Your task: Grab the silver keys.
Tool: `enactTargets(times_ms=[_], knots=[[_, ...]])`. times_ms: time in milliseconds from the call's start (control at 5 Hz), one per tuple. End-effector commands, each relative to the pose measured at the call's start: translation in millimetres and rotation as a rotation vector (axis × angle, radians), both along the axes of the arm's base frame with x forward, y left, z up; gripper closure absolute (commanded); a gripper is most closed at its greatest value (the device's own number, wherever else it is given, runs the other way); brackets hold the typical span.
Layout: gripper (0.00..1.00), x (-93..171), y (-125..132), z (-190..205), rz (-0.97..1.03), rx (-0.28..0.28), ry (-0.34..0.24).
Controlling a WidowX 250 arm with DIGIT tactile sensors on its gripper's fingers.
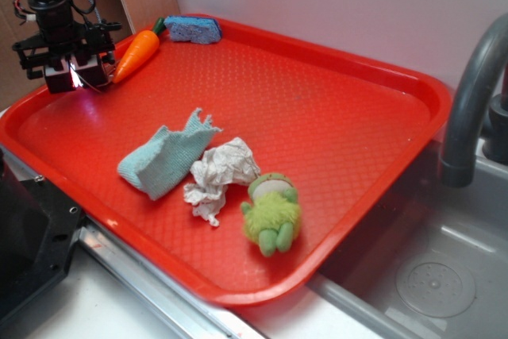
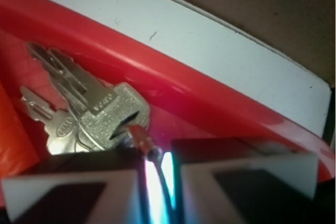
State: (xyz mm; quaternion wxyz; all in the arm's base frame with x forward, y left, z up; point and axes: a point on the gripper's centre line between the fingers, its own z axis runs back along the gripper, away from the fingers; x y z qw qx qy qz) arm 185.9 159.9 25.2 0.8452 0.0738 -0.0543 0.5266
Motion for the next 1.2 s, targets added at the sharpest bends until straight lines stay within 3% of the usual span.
enactTargets(times_ms=[0, 200, 400, 600, 800, 1000], knots=[[1.0, -6, 0, 11, -0.019, 0.003, -0.019], [1.0, -8, -16, 32, -0.086, -0.002, -0.031], [1.0, -12, -65, 81, -0.336, 0.036, -0.084], [1.0, -15, -102, 127, -0.581, 0.081, -0.213], [1.0, -8, -118, 175, -0.813, 0.09, -0.297], [1.0, 2, -115, 226, -0.879, 0.02, -0.292]])
